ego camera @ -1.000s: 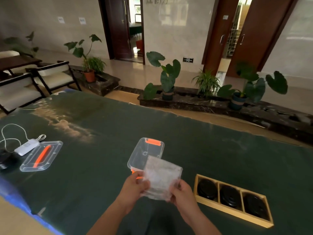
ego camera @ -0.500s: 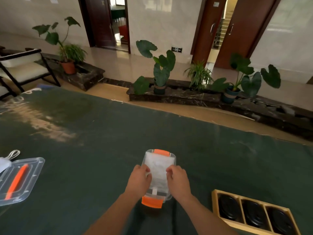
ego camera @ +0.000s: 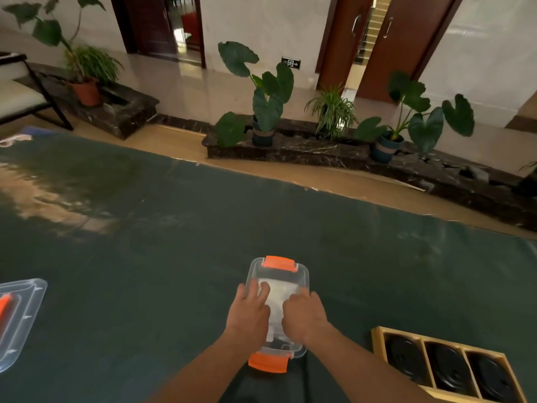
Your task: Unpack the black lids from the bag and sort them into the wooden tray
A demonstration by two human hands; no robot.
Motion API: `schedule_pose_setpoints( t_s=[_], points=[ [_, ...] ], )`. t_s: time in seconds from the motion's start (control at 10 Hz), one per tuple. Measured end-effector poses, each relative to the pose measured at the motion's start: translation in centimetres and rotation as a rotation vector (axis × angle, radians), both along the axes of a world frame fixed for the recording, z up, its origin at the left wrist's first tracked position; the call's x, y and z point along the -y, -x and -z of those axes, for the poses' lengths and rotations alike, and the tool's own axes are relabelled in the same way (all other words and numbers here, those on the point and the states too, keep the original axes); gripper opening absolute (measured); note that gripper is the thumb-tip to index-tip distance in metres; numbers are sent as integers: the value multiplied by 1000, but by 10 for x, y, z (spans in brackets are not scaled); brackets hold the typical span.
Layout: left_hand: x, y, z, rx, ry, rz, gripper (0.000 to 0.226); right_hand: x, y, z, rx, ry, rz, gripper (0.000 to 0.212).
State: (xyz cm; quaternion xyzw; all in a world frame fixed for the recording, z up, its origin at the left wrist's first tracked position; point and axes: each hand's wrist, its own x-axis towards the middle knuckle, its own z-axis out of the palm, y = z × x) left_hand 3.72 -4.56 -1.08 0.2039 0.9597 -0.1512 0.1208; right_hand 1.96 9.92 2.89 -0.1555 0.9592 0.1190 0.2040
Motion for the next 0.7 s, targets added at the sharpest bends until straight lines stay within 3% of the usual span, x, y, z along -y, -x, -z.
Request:
schedule_pose_setpoints(
  t_s=[0.1,0.3,0.4,0.5,0.6,0.7],
  points=[
    [-1,8,10,45,88,87,58,7,0,9,-11,-128,-98,34],
    [-7,19,12,190,232,147,60,8,3,29,-22,-331,-244,50],
    [-6,19,-1,158,65,136,49,4,5,32,-46,-377,-260,61],
    [-1,13,-31,43,-228,59,36,1,1,15,-7,-456,-279,62],
    [10,5,-69,-77,-505,-68,44,-8,-13,-29,55,-312,-209,57],
    [8,0,-115,-196,-706,-122,56,-26,-27,-85,-61,91,-82,51]
  ],
)
